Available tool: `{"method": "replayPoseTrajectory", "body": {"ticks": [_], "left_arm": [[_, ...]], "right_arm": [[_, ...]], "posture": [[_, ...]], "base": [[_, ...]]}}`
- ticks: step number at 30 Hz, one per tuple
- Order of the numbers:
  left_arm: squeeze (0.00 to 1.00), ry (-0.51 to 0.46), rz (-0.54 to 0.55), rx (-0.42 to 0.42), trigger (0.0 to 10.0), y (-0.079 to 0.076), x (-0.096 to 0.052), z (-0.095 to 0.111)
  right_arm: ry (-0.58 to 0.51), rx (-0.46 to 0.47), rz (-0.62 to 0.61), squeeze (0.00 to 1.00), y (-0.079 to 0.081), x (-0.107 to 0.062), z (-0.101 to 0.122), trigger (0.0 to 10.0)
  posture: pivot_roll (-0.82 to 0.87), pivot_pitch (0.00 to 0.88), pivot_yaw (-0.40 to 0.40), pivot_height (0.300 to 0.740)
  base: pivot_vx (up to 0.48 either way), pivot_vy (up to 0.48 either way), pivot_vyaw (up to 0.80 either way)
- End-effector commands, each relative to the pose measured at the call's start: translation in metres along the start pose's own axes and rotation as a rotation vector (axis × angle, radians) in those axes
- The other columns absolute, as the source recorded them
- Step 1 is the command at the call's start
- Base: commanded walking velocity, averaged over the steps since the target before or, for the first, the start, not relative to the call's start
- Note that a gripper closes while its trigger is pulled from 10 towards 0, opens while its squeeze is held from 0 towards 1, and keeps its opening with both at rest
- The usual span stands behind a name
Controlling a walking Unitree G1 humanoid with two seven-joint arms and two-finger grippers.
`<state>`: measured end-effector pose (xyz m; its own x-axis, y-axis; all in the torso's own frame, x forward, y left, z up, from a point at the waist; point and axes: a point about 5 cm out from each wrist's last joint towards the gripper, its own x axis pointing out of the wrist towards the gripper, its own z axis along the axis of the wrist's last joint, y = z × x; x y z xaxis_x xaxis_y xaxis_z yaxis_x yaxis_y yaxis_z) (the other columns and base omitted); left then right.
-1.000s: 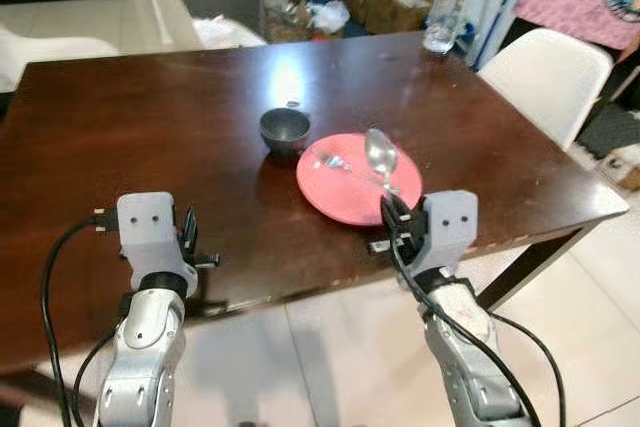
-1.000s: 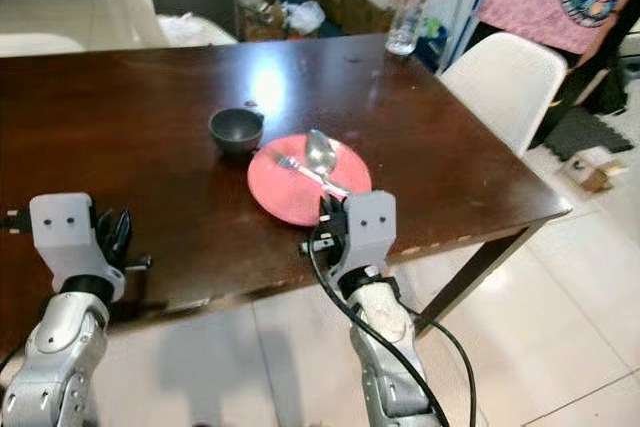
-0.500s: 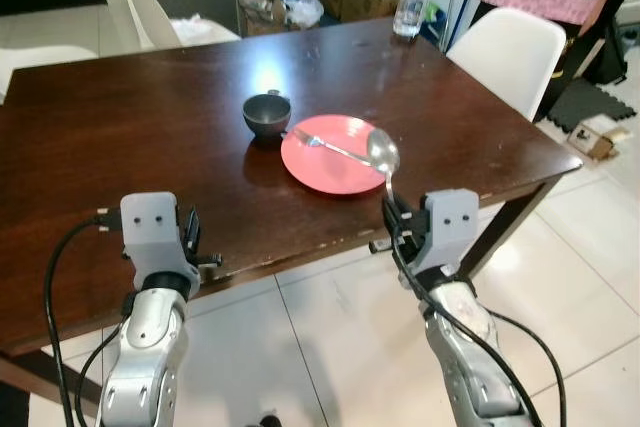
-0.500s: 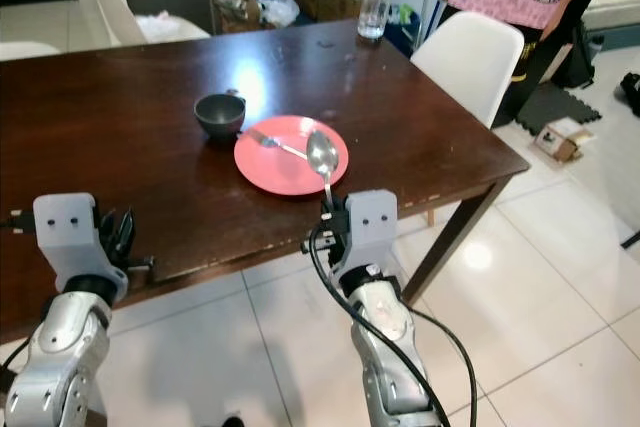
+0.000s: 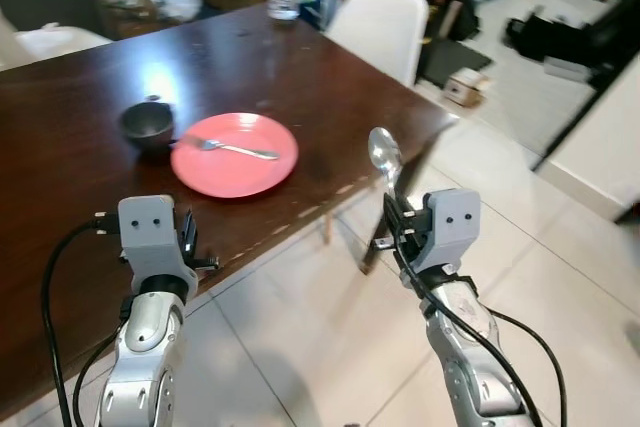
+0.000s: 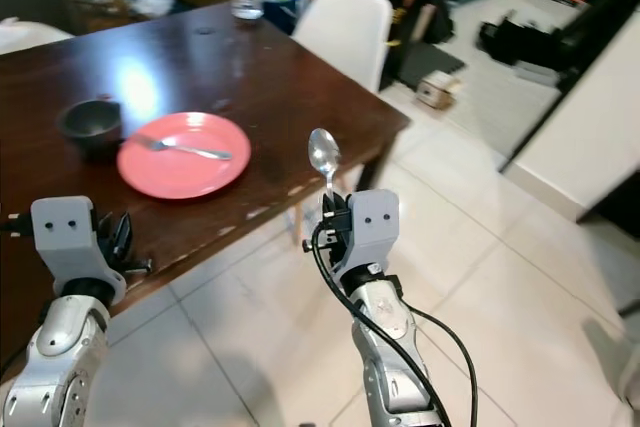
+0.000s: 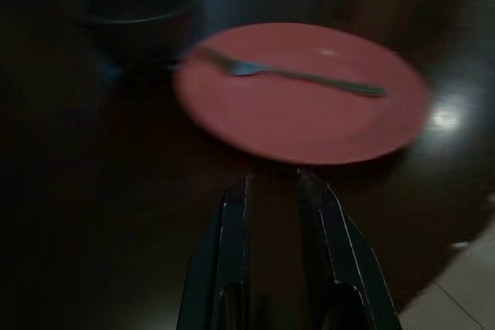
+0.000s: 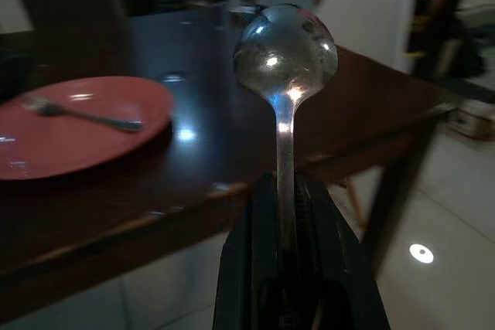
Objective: Setting the table
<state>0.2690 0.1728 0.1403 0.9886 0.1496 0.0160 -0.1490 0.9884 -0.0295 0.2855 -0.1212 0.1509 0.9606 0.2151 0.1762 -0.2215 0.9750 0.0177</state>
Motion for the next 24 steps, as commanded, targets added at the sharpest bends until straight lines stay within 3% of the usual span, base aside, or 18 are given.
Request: {"method": "replayPoseTrajectory", "body": {"ticks": [1, 24], "left_arm": [[0.0, 0.027, -0.001, 0.005, 10.0, -0.001, -0.002, -0.007], [0.0, 0.074, 0.0, 0.025, 10.0, 0.005, -0.002, -0.023]], "right_arm": [[0.019, 0.012, -0.008, 0.0, -0.002, -0.002, -0.003, 10.0], [0.039, -0.009, 0.005, 0.0, -0.002, -0.005, -0.008, 10.0]], "posture": [[-0.04, 0.05, 0.014, 0.74], [-0.05, 0.046, 0.014, 0.74]], "base": [[0.0, 0.0, -0.77], [0.0, 0.0, -0.78]]}}
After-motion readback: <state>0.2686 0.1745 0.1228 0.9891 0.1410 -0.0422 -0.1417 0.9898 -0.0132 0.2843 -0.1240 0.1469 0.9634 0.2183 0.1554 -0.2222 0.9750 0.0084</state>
